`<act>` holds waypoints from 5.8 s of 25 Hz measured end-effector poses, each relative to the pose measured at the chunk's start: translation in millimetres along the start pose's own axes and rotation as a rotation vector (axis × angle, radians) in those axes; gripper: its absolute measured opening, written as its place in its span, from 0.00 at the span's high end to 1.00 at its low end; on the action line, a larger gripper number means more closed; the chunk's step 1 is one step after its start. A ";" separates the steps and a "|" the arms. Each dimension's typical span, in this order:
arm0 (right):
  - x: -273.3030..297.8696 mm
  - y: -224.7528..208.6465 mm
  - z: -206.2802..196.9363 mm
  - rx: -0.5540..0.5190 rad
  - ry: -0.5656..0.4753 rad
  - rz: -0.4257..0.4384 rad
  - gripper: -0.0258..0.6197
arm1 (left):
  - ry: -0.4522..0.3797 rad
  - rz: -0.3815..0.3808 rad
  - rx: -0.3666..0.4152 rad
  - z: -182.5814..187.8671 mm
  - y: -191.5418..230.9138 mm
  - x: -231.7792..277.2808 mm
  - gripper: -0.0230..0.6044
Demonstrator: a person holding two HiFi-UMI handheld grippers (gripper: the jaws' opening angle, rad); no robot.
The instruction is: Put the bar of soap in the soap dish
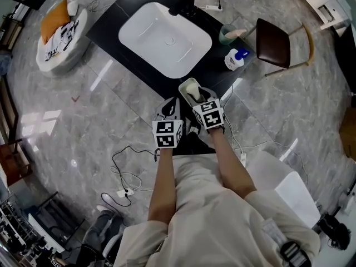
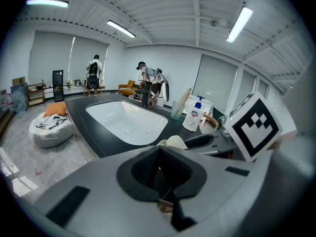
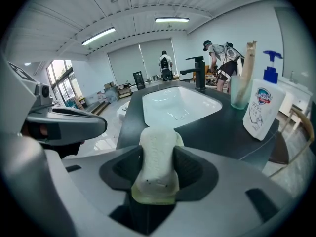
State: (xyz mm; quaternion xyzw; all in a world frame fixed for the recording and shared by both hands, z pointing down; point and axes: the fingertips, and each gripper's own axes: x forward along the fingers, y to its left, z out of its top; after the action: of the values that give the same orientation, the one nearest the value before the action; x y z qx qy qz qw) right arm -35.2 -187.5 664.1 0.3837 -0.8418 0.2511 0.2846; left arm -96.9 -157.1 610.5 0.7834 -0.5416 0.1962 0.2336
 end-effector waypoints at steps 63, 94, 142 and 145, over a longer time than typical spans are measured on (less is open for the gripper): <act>14.6 -4.0 3.5 -0.009 0.076 -0.056 0.62 | -0.049 -0.015 -0.059 23.8 24.3 2.4 0.96; -49.6 -5.3 30.2 0.002 -0.106 -0.030 0.62 | -0.075 -0.065 0.018 34.4 -8.1 2.0 0.96; -50.5 -17.6 41.3 0.046 -0.140 0.039 0.74 | -0.054 -0.076 0.067 34.7 7.7 8.7 0.96; -46.8 -18.6 45.8 0.036 -0.141 0.039 0.75 | -0.049 -0.067 0.077 33.4 13.7 10.8 0.96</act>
State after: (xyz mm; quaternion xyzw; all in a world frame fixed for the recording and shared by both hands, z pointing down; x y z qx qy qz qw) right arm -8.2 -204.1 603.8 0.3889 -0.8625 0.2442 0.2125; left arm -104.3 -188.8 591.5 0.8140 -0.5129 0.1894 0.1964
